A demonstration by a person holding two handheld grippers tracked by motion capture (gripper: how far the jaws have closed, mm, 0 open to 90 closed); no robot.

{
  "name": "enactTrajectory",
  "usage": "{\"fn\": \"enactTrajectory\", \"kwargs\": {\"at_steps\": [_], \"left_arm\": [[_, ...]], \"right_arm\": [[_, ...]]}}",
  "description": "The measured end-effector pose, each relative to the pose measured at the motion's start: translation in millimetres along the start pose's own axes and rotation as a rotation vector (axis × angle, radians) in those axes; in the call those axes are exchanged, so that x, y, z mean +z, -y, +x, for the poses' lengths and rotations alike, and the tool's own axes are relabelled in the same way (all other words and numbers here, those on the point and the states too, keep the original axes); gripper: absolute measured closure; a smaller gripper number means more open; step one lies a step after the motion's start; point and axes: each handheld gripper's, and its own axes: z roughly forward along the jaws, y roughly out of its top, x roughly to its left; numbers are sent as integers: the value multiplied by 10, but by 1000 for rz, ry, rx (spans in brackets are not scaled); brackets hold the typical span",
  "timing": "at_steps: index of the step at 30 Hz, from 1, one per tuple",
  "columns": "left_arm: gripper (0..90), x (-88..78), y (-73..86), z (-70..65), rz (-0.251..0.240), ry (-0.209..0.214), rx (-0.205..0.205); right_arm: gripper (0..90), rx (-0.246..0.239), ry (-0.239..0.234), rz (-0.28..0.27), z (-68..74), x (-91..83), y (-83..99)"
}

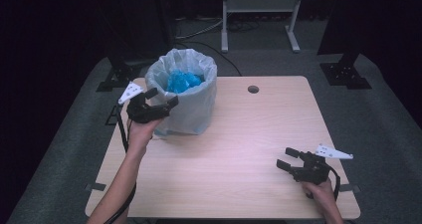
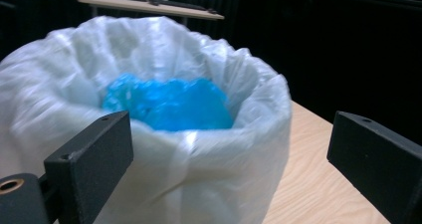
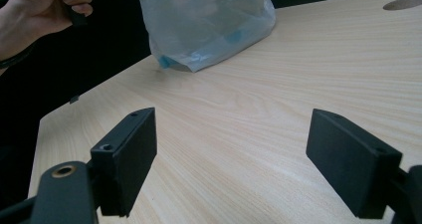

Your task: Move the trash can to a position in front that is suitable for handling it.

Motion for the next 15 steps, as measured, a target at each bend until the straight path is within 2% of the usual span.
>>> {"fn": "enactTrajectory", "kwargs": {"at_steps": [6, 12, 15], "left_arm": [[30, 123, -111, -29, 16, 62, 56], [31, 276, -145, 32, 58, 121, 93], [61, 343, -148, 69, 76, 156, 131]], "right_arm": [[187, 0, -2, 1, 2, 0, 0], [187, 0, -5, -1, -3, 0, 1], [187, -1, -6, 1, -2, -1, 0]]}}
